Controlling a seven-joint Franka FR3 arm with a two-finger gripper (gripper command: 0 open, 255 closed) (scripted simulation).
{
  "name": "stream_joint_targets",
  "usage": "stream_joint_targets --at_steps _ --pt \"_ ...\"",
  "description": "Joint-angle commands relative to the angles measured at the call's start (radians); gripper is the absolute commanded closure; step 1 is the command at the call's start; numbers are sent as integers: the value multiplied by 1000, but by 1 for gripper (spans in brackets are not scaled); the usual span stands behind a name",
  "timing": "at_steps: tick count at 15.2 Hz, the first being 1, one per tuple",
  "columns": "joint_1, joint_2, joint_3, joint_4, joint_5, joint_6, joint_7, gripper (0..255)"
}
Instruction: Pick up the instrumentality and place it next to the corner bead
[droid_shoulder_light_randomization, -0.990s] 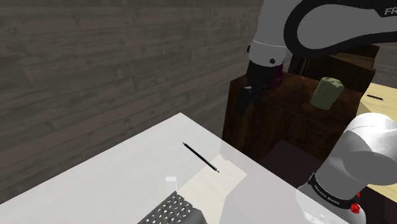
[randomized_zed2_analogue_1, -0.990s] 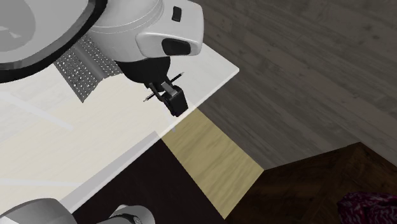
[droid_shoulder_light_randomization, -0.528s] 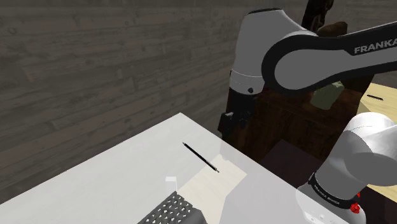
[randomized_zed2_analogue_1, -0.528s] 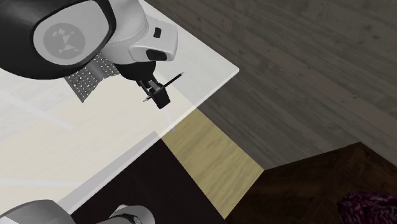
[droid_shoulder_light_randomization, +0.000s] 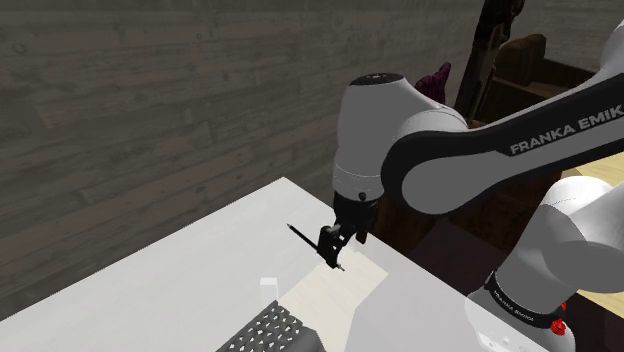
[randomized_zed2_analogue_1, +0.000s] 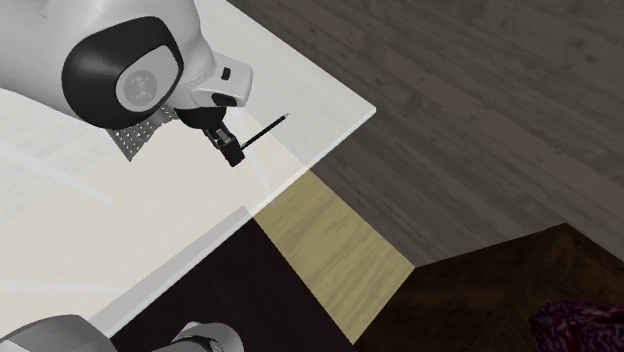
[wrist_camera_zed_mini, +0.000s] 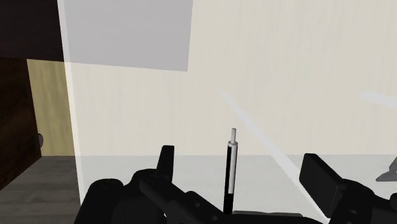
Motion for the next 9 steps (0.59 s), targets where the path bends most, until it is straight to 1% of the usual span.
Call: stream_joint_targets --at_steps 1,6,9 --pt "-6 38 20 -2 -1 40 12 0" --pt "-13 95 49 -33 -3 127 20 0" --pt "-14 102 52 -36 -3 137 21 0"
